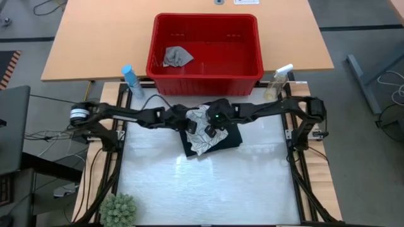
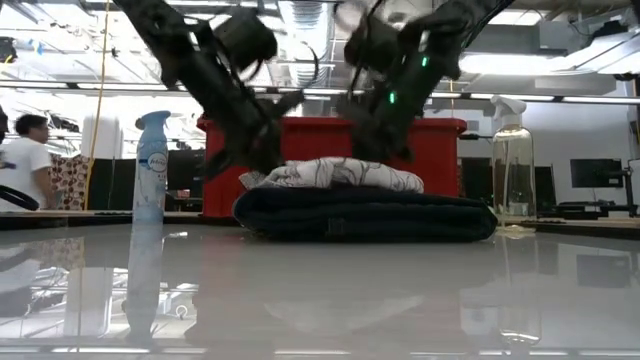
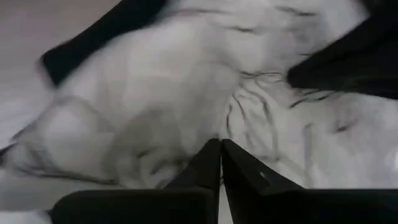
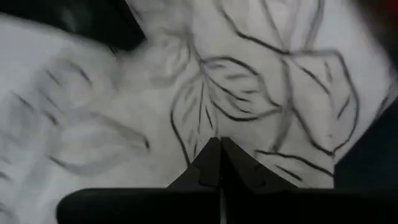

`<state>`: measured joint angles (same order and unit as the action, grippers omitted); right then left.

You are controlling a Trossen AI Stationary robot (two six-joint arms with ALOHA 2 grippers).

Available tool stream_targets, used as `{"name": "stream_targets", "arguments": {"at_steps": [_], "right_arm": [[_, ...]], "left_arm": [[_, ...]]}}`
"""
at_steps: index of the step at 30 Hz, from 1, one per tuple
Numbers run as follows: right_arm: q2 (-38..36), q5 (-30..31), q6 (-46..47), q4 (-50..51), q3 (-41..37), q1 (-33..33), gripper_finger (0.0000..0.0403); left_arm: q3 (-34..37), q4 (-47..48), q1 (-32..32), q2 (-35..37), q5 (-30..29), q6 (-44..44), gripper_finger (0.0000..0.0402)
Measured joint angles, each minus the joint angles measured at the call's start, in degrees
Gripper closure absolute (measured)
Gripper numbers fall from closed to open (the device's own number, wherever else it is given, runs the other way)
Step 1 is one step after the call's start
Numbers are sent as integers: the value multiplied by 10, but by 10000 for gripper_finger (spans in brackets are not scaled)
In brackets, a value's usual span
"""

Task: Fold laundry
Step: Stack the white-patterned shirt on top of the dark blue pants

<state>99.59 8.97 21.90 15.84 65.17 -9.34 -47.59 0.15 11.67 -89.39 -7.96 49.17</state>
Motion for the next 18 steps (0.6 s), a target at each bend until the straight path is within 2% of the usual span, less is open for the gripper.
{"name": "stream_targets", "arguments": {"at_steps": [5, 10, 14, 18], "right_arm": [[42, -26, 8, 4, 0, -13, 389], [41, -30, 5, 12, 0, -17, 368], [-2, -30, -18, 22, -1, -17, 356], [-50, -29, -35, 11, 0, -21, 370]], "left_arm": [[-2, -21, 11, -70, 8, 10, 393], [-16, -39, 13, -108, 40, 11, 393], [-29, -37, 11, -84, 74, 10, 393], [-44, -37, 10, -37, 95, -5, 393]]}}
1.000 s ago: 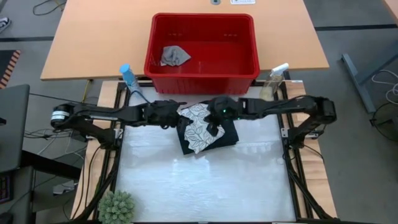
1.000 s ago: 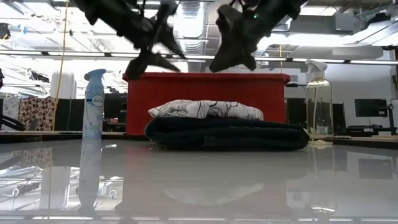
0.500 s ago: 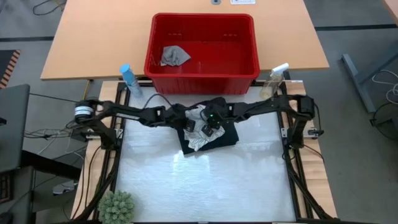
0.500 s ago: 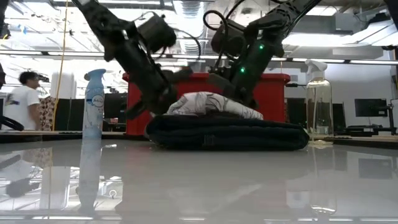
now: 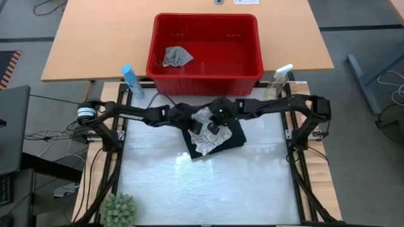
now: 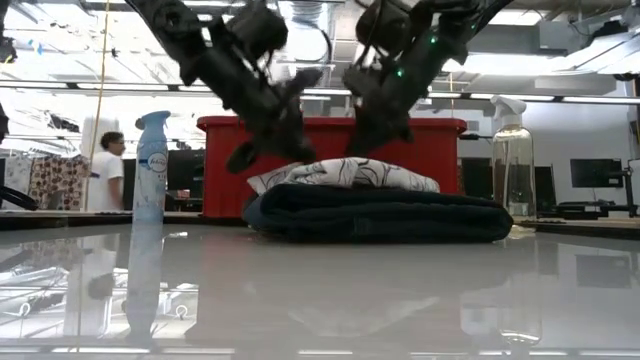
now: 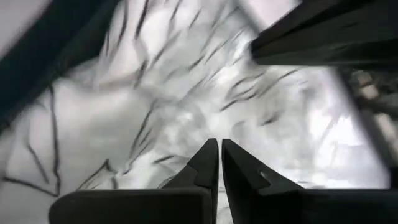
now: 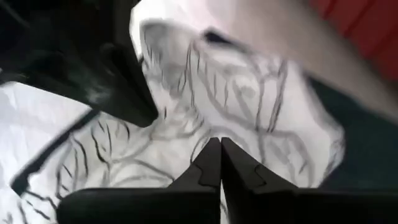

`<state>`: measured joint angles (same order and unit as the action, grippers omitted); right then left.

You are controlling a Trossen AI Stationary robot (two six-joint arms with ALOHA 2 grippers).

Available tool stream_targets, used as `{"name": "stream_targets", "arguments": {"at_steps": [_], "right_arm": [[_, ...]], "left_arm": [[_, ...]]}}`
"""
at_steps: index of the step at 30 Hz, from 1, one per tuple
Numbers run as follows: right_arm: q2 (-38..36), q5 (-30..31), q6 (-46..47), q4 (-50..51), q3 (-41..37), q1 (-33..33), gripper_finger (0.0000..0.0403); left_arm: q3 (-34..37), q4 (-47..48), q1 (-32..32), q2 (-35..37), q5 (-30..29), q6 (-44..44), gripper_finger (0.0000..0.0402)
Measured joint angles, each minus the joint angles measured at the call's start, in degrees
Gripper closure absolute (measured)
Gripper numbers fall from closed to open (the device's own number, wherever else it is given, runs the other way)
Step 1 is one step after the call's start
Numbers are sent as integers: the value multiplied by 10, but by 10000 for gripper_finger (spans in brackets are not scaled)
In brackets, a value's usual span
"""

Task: Fold laundry
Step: Stack the white-patterned shirt on top of the dark blue pants

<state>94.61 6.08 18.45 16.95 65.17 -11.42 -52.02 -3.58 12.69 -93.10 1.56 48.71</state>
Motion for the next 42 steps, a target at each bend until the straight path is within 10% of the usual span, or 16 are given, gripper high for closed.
{"name": "stream_targets", "arguments": {"at_steps": [27, 42], "right_arm": [[108, -49, 15, -95, 1, -83, 373], [-18, -78, -24, -72, 0, -99, 378]], "left_arm": [[-4, -43, 41, -73, -80, -80, 393], [-9, 7, 43, 100, 23, -92, 393]]}}
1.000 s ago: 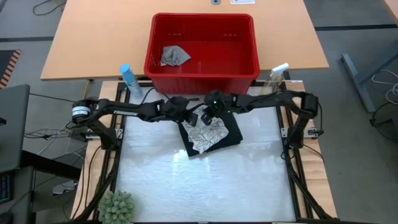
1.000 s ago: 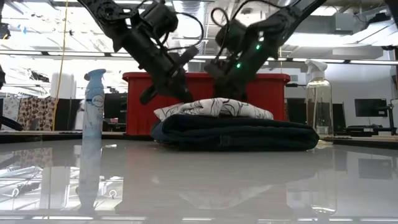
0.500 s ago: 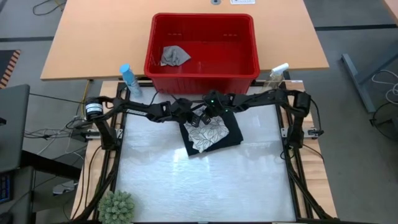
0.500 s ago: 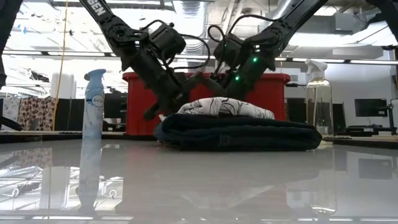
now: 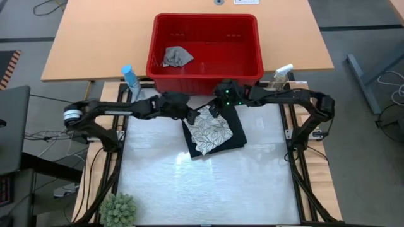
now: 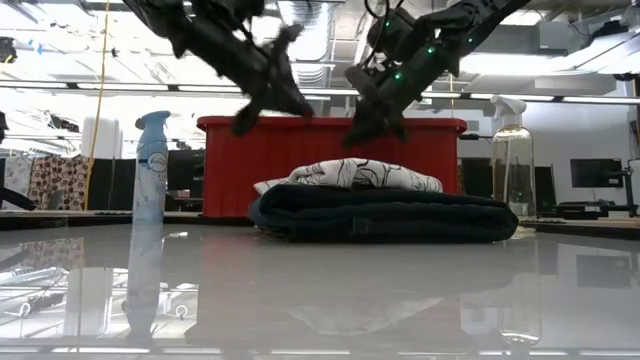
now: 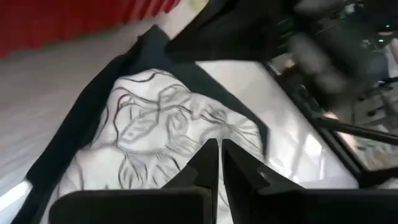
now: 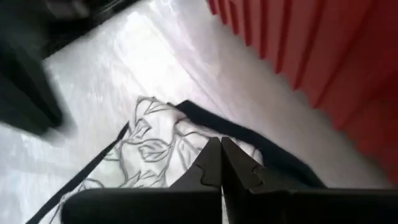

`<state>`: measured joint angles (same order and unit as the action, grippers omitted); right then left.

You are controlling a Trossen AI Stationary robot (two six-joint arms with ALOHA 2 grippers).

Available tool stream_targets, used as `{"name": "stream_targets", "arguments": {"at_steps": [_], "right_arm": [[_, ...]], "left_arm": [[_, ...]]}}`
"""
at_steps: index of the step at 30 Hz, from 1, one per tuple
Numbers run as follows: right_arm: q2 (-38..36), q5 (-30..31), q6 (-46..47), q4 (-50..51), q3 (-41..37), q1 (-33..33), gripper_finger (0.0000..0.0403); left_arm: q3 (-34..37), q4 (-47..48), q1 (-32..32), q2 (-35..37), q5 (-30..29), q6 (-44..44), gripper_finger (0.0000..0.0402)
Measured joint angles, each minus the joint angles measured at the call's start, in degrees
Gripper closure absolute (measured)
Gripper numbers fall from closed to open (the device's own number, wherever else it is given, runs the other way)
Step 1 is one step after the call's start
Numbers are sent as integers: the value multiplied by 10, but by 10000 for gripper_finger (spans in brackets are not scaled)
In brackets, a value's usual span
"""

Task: Fold laundry
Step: Stack the white-patterned shirt on top of the dark blue pants

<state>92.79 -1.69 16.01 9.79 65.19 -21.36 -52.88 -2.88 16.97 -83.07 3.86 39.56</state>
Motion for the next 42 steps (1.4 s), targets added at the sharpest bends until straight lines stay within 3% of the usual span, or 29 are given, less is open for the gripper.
{"name": "stream_targets", "arguments": {"at_steps": [9, 15, 22, 27, 34, 42], "right_arm": [[52, 34, 35, -46, 0, 20, 390], [94, 29, 61, -114, 0, 68, 390], [144, 36, 65, -134, 43, 87, 390], [186, 60, 38, -130, 114, 79, 390], [272, 58, 31, -9, 234, 56, 390], [316, 51, 6, 241, 318, 81, 390]], "left_arm": [[0, 73, -59, 192, -51, 17, 401], [0, 85, -110, 284, -130, -1, 401], [0, 133, -147, 328, -210, -15, 401], [1, 147, -160, 325, -215, -8, 401], [1, 162, -181, 316, -217, 2, 401], [1, 160, -201, 314, -213, 15, 401]]}}
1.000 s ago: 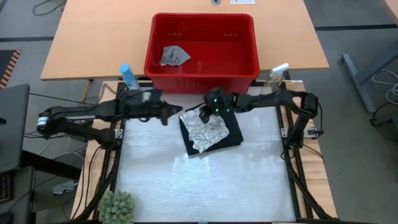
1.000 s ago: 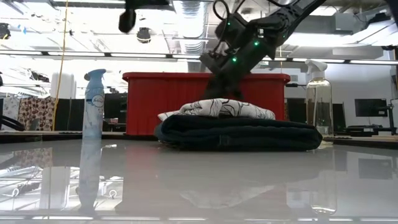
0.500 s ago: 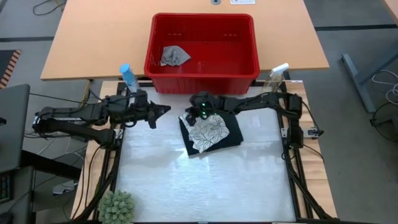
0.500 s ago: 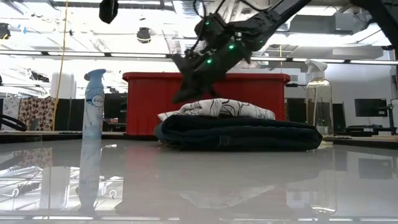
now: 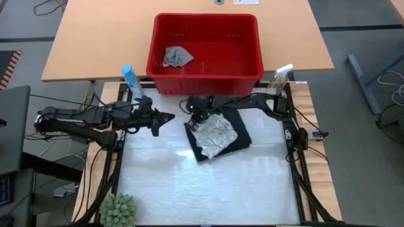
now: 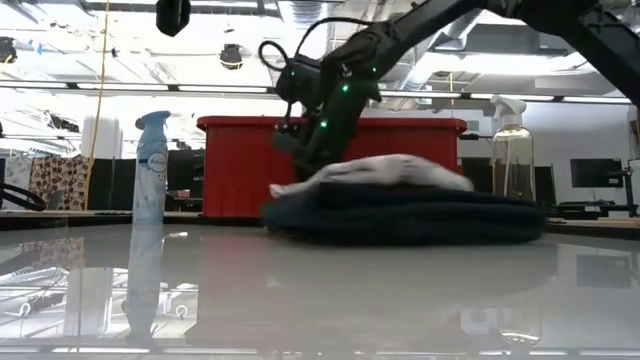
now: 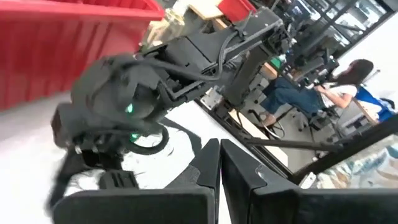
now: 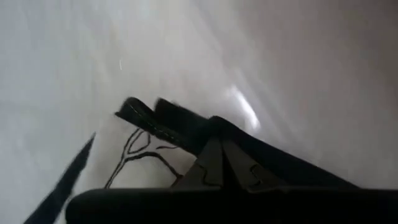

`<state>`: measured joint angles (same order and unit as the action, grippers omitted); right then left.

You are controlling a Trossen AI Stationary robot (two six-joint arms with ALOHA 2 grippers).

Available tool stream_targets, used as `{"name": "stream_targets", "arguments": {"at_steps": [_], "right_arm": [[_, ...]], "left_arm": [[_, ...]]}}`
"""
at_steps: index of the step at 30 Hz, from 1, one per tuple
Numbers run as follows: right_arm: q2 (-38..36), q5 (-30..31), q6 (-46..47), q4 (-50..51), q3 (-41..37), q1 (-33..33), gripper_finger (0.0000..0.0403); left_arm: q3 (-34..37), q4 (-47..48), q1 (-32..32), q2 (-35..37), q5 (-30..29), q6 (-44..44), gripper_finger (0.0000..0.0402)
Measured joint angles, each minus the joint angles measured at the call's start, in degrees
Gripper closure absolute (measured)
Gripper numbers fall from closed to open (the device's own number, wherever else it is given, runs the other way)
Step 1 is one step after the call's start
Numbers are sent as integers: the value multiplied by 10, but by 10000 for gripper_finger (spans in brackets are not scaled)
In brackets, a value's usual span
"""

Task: Fold laundry
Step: Stack the white-patterned shirt on top of the dark blue pants

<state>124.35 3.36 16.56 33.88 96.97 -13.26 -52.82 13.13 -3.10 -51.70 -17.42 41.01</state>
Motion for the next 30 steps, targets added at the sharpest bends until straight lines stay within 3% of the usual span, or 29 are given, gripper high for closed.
{"name": "stream_targets", "arguments": {"at_steps": [4, 10, 17, 21, 23, 26, 30], "right_arm": [[-22, -3, 14, 112, 2, 39, 390], [-51, -35, 122, 215, 2, 128, 390], [-72, -62, 237, 237, 1, 263, 390], [-109, -67, 286, 240, 1, 286, 390], [-139, -37, 300, 235, 1, 288, 389], [-181, 54, 304, 236, 2, 271, 389], [-201, 156, 289, 254, 3, 201, 390]], "left_arm": [[0, 0, -8, 0, 5, -1, 401], [0, 4, -11, 0, 6, -13, 401], [0, 6, -11, 0, 22, -14, 401], [0, 8, -11, 0, 36, -9, 401], [0, 4, -11, 0, 45, -4, 401], [0, -1, -11, 0, 48, -4, 401], [0, -5, -11, 1, 37, -13, 401]]}}
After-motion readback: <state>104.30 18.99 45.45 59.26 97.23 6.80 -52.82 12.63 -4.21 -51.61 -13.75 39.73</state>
